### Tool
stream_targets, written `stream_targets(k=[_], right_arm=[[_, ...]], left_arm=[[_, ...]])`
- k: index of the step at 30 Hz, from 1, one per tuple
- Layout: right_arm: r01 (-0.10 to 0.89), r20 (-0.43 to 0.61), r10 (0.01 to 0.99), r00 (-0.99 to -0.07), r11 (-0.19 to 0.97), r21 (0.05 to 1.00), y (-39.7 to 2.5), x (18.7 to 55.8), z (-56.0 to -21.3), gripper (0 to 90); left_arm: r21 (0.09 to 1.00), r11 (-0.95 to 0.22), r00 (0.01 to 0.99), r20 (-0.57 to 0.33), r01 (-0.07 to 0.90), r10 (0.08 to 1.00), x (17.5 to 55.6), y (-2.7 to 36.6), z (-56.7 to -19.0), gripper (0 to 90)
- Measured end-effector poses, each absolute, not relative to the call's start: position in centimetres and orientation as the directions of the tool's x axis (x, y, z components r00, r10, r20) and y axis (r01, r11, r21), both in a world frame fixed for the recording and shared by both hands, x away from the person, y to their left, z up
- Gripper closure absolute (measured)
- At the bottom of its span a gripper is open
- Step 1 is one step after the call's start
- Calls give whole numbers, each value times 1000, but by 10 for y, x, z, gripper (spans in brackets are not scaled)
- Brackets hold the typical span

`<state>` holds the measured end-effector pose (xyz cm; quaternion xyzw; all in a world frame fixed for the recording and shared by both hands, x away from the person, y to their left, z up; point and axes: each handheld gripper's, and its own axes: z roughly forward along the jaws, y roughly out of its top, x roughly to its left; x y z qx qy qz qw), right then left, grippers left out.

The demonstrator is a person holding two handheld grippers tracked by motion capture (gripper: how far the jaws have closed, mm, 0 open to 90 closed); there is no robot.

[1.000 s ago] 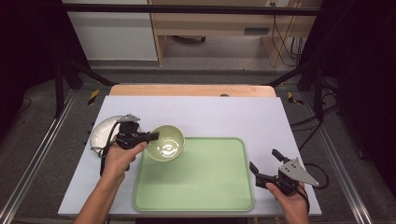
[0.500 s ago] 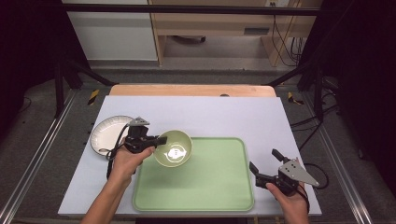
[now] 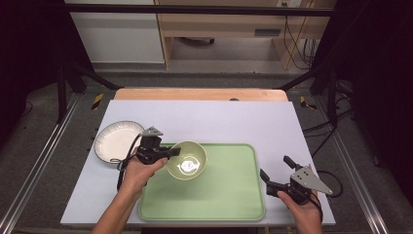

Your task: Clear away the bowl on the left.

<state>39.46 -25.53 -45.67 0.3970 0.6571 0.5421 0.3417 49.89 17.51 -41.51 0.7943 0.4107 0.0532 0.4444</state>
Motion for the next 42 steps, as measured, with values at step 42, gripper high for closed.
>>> stream_targets(k=[42], right_arm=[[157,-19,892,-453,101,982,-257,395,-457,56]], left_arm=[[683,-368,699,-293,630,652,491,147,-443,830]])
